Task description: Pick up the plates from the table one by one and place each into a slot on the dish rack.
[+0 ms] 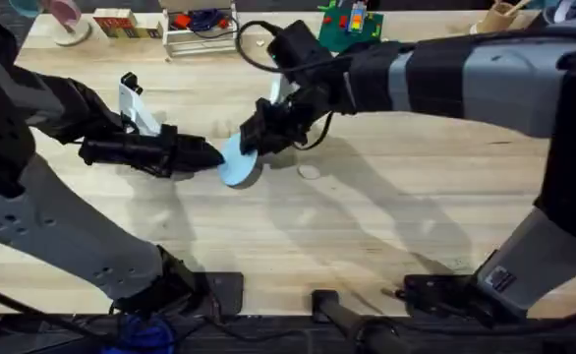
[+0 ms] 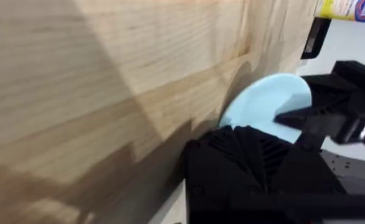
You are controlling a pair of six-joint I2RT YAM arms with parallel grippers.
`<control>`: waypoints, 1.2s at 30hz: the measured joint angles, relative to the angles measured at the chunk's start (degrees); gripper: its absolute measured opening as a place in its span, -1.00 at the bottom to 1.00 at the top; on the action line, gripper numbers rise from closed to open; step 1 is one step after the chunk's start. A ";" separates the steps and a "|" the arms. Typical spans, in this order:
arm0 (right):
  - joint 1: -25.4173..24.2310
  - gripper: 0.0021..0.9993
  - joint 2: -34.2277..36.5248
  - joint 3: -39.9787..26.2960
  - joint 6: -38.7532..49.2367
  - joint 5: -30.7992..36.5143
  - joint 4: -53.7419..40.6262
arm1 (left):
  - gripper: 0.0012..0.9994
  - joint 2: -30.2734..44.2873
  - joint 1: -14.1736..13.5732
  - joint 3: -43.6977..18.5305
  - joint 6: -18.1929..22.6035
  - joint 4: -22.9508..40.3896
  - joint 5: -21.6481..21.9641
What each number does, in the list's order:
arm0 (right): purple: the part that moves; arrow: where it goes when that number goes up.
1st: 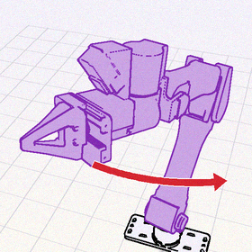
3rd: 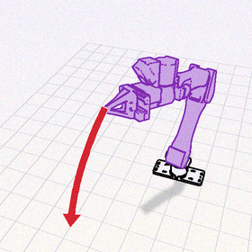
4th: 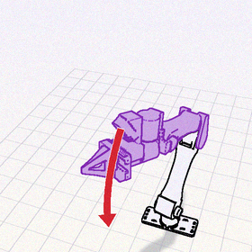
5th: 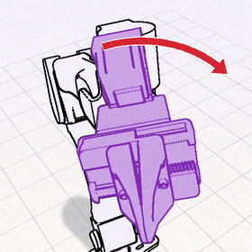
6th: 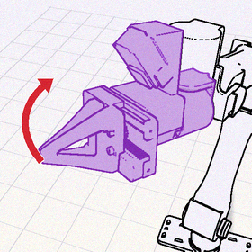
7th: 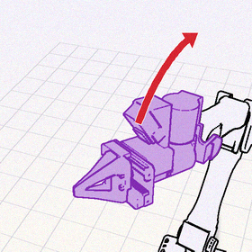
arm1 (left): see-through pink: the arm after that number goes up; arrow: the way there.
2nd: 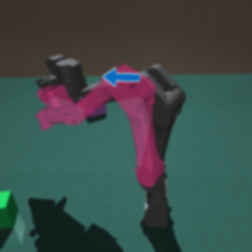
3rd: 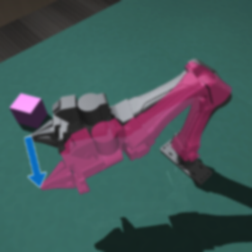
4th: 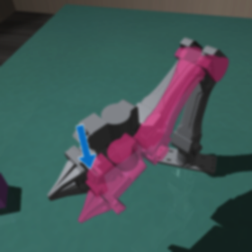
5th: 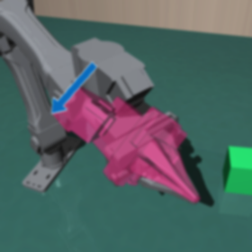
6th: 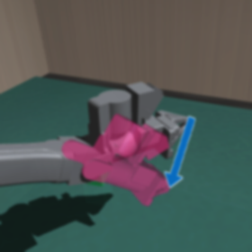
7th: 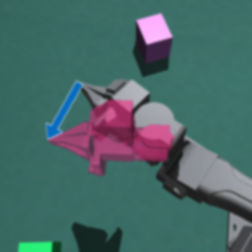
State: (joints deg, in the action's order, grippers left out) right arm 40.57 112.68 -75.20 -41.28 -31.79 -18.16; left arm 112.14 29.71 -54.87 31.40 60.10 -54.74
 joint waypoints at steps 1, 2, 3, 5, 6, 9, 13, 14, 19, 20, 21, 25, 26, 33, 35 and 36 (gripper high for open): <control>-0.53 -0.95 0.00 0.00 0.21 -0.51 -0.84 | -0.92 -0.13 0.00 0.00 0.14 0.02 0.17; -1.23 -0.95 0.00 -0.02 0.63 -1.14 -1.93 | -0.92 -0.46 -0.04 0.02 0.21 0.04 0.55; -1.79 -0.95 0.00 -0.04 1.07 -1.64 -2.76 | -0.92 -0.92 -0.07 0.02 0.26 0.09 0.81; -2.85 -0.94 0.00 -0.41 2.53 -2.38 -5.17 | -0.92 -2.90 -0.24 0.02 0.35 0.48 1.29; -3.31 -0.94 -0.02 -0.78 3.42 -2.34 -6.77 | -0.92 -4.35 -0.41 0.02 0.35 1.02 1.55; -3.95 -0.94 -0.60 -2.63 6.86 -0.79 -13.09 | -0.92 -9.32 -1.64 -0.29 0.03 3.03 2.64; -3.93 -0.94 -2.26 -7.12 13.28 5.24 -24.31 | -0.92 -15.23 -5.50 -3.44 -1.81 6.44 6.82; -3.89 -0.94 -2.56 -8.52 15.03 7.33 -27.25 | -0.92 -16.51 -6.61 -4.46 -2.23 7.08 7.74; -3.89 -0.94 -2.86 -16.26 22.99 18.82 -40.17 | -0.92 -24.08 -13.11 -11.37 -6.03 11.30 13.46; -3.91 -0.94 -3.02 -17.91 24.40 21.15 -42.56 | -0.92 -25.65 -14.36 -12.81 -6.87 12.32 14.95; -3.91 -0.94 -3.21 -19.34 25.48 23.01 -44.52 | -0.92 -27.25 -15.56 -14.22 -7.73 13.38 16.44; -3.95 -0.94 -5.14 -25.18 29.23 29.95 -51.92 | -0.92 -32.70 -18.85 -19.26 -10.40 17.65 22.15; -3.95 -0.94 -6.05 -26.57 29.89 31.73 -53.49 | -0.92 -33.90 -19.36 -20.33 -11.03 18.57 23.52; -3.95 -0.94 -13.64 -32.09 31.93 40.91 -60.19 | -0.92 -41.00 -19.96 -24.42 -15.57 23.87 32.70; -4.00 -0.94 -16.10 -32.28 32.15 42.65 -61.27 | -0.92 -42.86 -19.96 -25.05 -16.75 24.44 35.13; -4.09 -0.94 -17.39 -32.33 32.20 43.31 -61.78 | -0.92 -43.59 -19.96 -25.25 -17.19 24.56 35.97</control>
State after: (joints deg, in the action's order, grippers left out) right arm 36.48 95.29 -107.53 -9.07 11.52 -79.93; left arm 68.54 9.76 -80.12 14.21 84.66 -18.77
